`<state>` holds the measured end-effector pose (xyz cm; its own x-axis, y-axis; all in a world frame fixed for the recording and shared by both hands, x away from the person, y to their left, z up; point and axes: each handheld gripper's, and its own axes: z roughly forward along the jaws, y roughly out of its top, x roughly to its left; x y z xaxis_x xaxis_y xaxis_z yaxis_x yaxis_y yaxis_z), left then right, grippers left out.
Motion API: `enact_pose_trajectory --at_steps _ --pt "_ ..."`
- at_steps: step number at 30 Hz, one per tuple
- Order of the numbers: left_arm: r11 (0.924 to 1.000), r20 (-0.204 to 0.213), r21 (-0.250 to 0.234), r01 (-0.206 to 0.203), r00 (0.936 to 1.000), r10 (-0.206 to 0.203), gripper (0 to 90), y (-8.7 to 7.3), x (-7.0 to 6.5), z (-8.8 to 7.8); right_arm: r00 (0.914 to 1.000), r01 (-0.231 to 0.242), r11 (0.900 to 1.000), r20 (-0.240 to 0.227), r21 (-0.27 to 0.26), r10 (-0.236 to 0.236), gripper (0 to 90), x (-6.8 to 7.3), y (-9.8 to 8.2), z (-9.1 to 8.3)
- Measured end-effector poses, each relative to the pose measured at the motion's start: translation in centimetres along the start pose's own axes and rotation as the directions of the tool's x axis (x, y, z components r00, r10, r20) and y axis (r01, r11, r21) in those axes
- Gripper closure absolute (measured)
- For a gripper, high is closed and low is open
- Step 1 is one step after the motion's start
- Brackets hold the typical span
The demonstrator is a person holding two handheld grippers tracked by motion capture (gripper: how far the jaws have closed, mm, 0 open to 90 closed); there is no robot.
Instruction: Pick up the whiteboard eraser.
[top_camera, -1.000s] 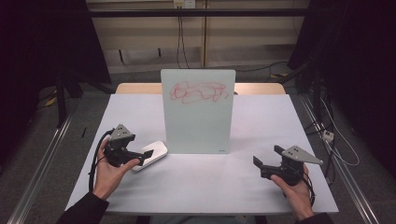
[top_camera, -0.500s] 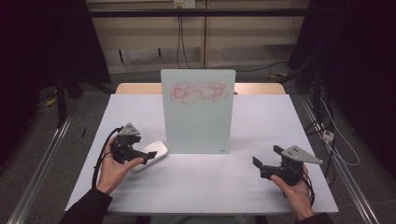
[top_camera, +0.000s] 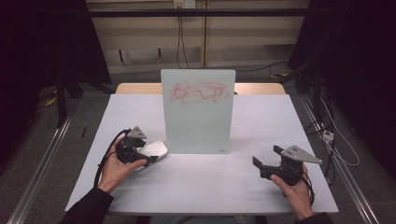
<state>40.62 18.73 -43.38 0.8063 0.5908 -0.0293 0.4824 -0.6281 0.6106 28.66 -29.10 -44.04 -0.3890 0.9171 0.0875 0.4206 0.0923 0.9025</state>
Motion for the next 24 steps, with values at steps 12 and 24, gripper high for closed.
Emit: enact_pose_trajectory --at_steps 12,24 --pt "0.9974 -0.017 0.046 -0.056 0.9983 0.057 28.8 0.11 -0.26 0.96 0.9999 0.009 1.000 -0.009 -0.001 -0.009 6.6 0.13 0.06 0.04" --pt "0.9953 -0.017 0.060 -0.076 0.9968 0.077 29.4 -0.06 -0.32 0.89 0.9999 0.009 1.000 -0.008 0.000 -0.009 6.6 0.15 0.06 0.03"
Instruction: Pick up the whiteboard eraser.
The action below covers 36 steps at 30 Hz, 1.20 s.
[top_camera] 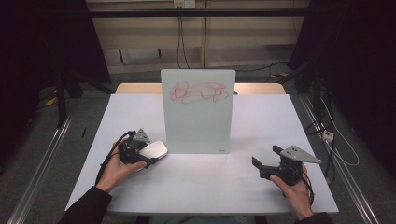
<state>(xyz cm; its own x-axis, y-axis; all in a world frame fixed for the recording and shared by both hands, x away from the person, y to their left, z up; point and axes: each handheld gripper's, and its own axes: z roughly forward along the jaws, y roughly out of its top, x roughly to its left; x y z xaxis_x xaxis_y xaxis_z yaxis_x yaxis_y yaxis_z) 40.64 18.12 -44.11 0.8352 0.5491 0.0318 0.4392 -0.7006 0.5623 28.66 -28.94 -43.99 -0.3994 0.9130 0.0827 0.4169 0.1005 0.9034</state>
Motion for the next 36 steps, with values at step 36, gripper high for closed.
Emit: enact_pose_trajectory --at_steps 36 --pt "0.9981 -0.006 -0.042 0.045 0.9990 -0.045 31.0 -0.3 -0.2 -1.4 1.0000 -0.010 1.000 0.002 0.001 0.010 6.4 -0.1 0.0 0.2"
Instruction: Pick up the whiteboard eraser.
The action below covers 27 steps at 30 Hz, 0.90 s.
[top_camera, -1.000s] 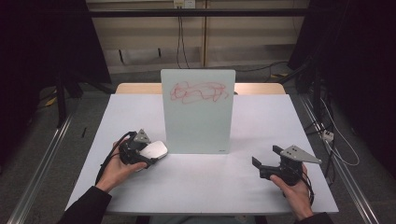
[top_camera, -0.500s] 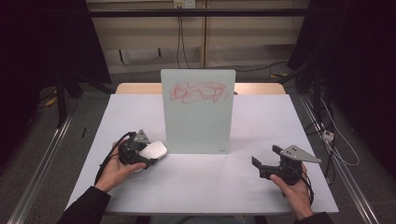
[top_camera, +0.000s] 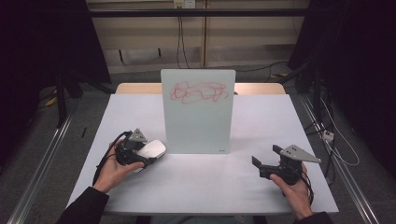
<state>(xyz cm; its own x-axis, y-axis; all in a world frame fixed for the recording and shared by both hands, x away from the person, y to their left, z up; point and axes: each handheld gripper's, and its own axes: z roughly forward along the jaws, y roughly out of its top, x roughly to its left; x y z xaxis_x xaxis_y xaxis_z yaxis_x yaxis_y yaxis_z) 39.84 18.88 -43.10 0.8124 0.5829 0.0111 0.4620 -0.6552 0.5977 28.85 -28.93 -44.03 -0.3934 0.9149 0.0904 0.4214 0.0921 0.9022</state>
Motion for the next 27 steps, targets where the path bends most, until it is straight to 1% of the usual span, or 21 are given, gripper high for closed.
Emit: enact_pose_trajectory --at_steps 2,3,5,7,9,11,12,13,14,15,16,17,18,20,24,25,27 --pt "0.9998 -0.009 -0.017 0.008 0.9999 -0.009 31.1 -0.1 0.1 -0.3 1.0000 -0.001 1.000 0.004 0.000 0.001 6.4 0.0 0.0 0.0" --pt "0.9997 -0.008 -0.023 0.005 1.0000 -0.005 31.1 -0.1 0.2 -0.4 1.0000 -0.001 1.000 0.004 0.000 0.001 6.4 0.0 0.0 0.0" --pt "0.9990 -0.009 -0.042 0.016 0.9998 -0.016 31.1 -0.3 0.2 -0.7 0.9999 -0.009 1.000 0.006 -0.006 0.009 6.4 0.0 0.1 0.1" --pt "0.9975 -0.020 -0.064 0.032 0.9993 -0.033 31.1 -0.5 0.2 -0.9 0.9999 -0.011 1.000 0.004 -0.002 0.011 6.4 -0.1 0.1 0.1" --pt "0.9968 -0.026 -0.073 0.032 0.9991 -0.034 31.1 -0.5 0.4 -1.2 0.9999 -0.011 1.000 0.003 0.001 0.011 6.4 -0.1 0.1 0.2" --pt "0.9935 -0.032 -0.102 0.051 0.9980 -0.055 31.1 -0.6 0.4 -1.4 1.0000 -0.008 1.000 -0.001 0.007 0.008 6.2 0.1 0.1 0.3" --pt "0.9928 -0.033 -0.108 0.052 0.9979 -0.056 31.1 -0.5 0.4 -1.6 1.0000 -0.008 1.000 -0.001 0.007 0.008 6.2 0.1 0.1 0.3" --pt "0.9904 -0.032 -0.125 0.059 0.9975 -0.064 31.1 -0.5 0.3 -1.8 0.9999 -0.014 1.000 -0.001 0.002 0.014 6.2 0.0 0.1 0.3" --pt "0.9897 -0.039 -0.134 0.051 0.9977 -0.056 31.1 -0.5 0.3 -1.9 0.9999 -0.014 1.000 -0.001 0.002 0.014 6.2 0.0 0.1 0.3" --pt "0.9875 -0.038 -0.145 0.061 0.9970 -0.068 31.1 -0.5 0.2 -2.1 0.9998 -0.018 1.000 0.001 0.003 0.018 6.2 0.0 0.1 0.3" --pt "0.9863 -0.046 -0.155 0.055 0.9970 -0.063 31.1 -0.5 0.2 -2.2 0.9998 -0.019 1.000 0.001 0.002 0.019 6.2 -0.1 0.1 0.2" --pt "0.9858 -0.044 -0.157 0.061 0.9967 -0.068 31.1 -0.4 0.2 -2.4 0.9999 -0.016 1.000 0.000 0.002 0.016 6.2 0.0 0.1 0.2" --pt "0.9821 -0.043 -0.174 0.072 0.9958 -0.081 31.1 -0.5 0.3 -2.4 0.9999 -0.013 1.000 0.001 0.002 0.013 6.2 0.0 0.1 0.2" --pt "0.9792 -0.060 -0.189 0.075 0.9944 -0.087 31.1 -0.5 0.3 -2.7 0.9999 -0.012 1.000 -0.001 0.005 0.012 6.2 0.1 0.1 0.2" --pt "0.9692 -0.070 -0.230 0.087 0.9919 -0.106 31.1 -0.6 0.3 -3.5 0.9999 -0.013 1.000 -0.002 -0.001 0.013 6.2 0.0 0.0 0.1" --pt "0.9637 -0.074 -0.251 0.091 0.9909 -0.113 31.1 -0.6 0.2 -3.6 0.9999 -0.011 1.000 -0.004 0.001 0.011 6.2 0.0 0.0 0.0" --pt "0.9585 -0.079 -0.269 0.093 0.9898 -0.119 31.1 -0.6 0.1 -3.9 0.9999 -0.011 1.000 -0.004 0.000 0.011 6.2 0.0 0.0 0.0"
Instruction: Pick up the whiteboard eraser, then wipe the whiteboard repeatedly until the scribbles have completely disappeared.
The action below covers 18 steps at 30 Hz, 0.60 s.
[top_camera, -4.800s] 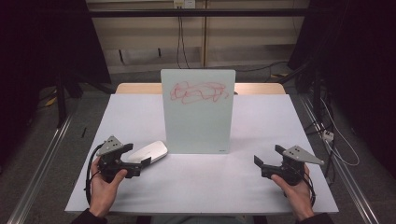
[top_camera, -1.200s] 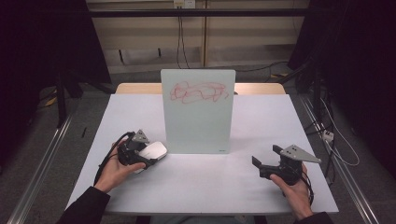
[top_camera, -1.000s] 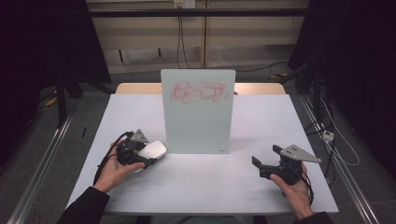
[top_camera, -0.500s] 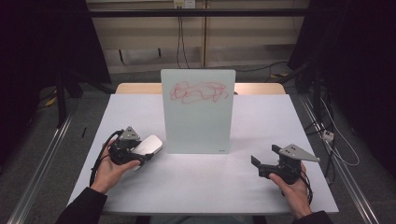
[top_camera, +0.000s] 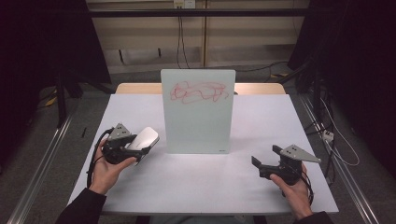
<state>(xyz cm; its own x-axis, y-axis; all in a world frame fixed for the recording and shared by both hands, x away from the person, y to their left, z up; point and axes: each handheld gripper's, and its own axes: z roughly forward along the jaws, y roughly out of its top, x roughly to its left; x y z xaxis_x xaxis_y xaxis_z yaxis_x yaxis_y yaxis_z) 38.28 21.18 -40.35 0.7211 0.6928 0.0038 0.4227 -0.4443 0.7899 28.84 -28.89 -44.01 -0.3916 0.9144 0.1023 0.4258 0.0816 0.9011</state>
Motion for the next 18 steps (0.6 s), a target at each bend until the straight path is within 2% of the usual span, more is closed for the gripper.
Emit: enact_pose_trajectory --at_steps 6,18 --pt "0.9983 -0.024 -0.058 0.004 0.9997 -0.005 31.1 0.1 -0.1 -0.9 1.0000 0.001 1.000 -0.003 -0.002 -0.001 6.2 0.1 0.0 0.0" --pt "0.9931 -0.032 -0.117 -0.007 0.9995 0.003 31.1 0.2 -0.6 -1.7 1.0000 -0.007 1.000 0.003 0.004 0.007 6.2 0.0 0.1 0.3"
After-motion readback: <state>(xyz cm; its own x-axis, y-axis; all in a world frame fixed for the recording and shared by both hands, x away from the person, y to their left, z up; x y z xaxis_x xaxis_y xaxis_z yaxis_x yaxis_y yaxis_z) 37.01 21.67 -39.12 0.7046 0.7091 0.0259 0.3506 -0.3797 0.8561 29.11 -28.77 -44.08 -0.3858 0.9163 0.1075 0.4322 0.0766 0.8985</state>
